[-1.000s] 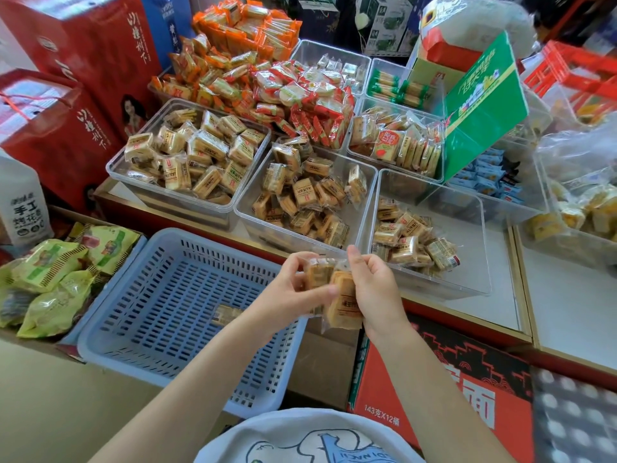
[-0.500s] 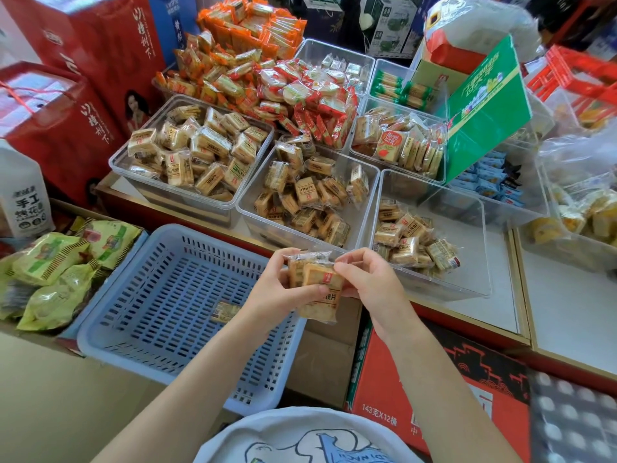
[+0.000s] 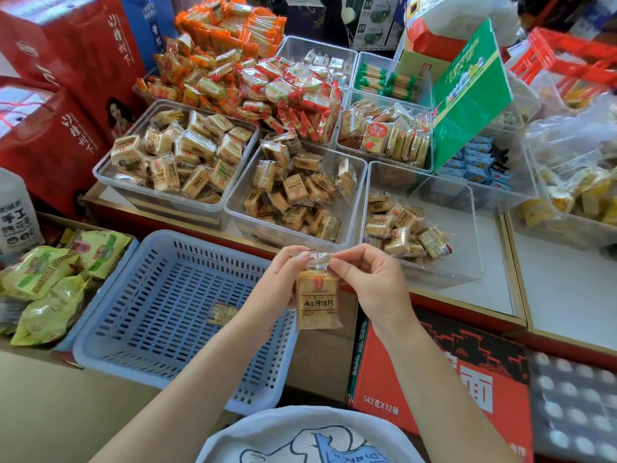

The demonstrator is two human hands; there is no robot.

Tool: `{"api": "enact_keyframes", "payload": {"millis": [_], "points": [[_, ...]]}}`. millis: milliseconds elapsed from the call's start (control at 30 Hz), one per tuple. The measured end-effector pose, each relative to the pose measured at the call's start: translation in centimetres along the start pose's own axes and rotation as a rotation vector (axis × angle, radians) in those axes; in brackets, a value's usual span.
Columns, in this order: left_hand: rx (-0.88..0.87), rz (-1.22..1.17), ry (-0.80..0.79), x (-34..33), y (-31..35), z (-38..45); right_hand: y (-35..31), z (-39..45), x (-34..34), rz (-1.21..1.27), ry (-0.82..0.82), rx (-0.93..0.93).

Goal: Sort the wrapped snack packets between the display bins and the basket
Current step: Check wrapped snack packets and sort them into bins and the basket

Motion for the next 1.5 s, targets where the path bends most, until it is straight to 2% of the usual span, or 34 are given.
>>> {"api": "enact_keyframes", "payload": {"millis": [167,333,400,500,567,633,700,833,967,1267,1500], "points": [[-0.004,0.011,0.062,0.3,0.2,-0.3,0.3,0.0,1.1,0.112,0.072,-0.081],[0.017,0.103,-0.199,-0.9,-0.1,-1.1,0.1,0.5,1.8,0.110,0.168,-0.099],[0.020,0.115,-0.238,-1.2,-0.4,-1.3,0.1,0.6,1.7,0.122,0.174,-0.101],[0.058,0.044,-0.092,-0.8,-0.7,-0.8,0.3,0.9,1.5,0.097,0.107,-0.083],[0.134,-0.061,-0.009,-0.2,-0.9,-0.2,0.8,0.8,1.3,-0.027,0.013,-0.089],[0.184,-0.143,0.031,0.2,-0.8,0.1,1.5,0.4,0.6,-0.115,-0.101,-0.124],[0.218,-0.158,0.042,0.4,-0.8,0.2,2.0,-0.1,0.1,-0.124,-0.141,-0.123],[0.267,-0.137,-0.026,-0.2,-0.9,0.1,2.1,-0.1,0.0,-0.086,-0.086,-0.071],[0.190,-0.152,-0.079,-0.1,-1.2,0.2,2.2,0.4,0.3,-0.032,-0.075,-0.083],[0.186,-0.233,0.037,-0.2,-1.9,0.8,2.7,1.3,1.8,0.118,-0.038,-0.178],[0.171,-0.175,0.029,-2.2,-2.5,1.6,3.5,2.9,5.1,-0.017,0.030,-0.108]]}}
Point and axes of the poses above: each hand's wrist, its own z-axis towards the middle knuckle, its own x-axis out of the back of the hand, y = z × x, the point moved 4 cm from there along z, towards the middle knuckle, and after that the axes turned 12 degrees about y, right-handed, at the moved point
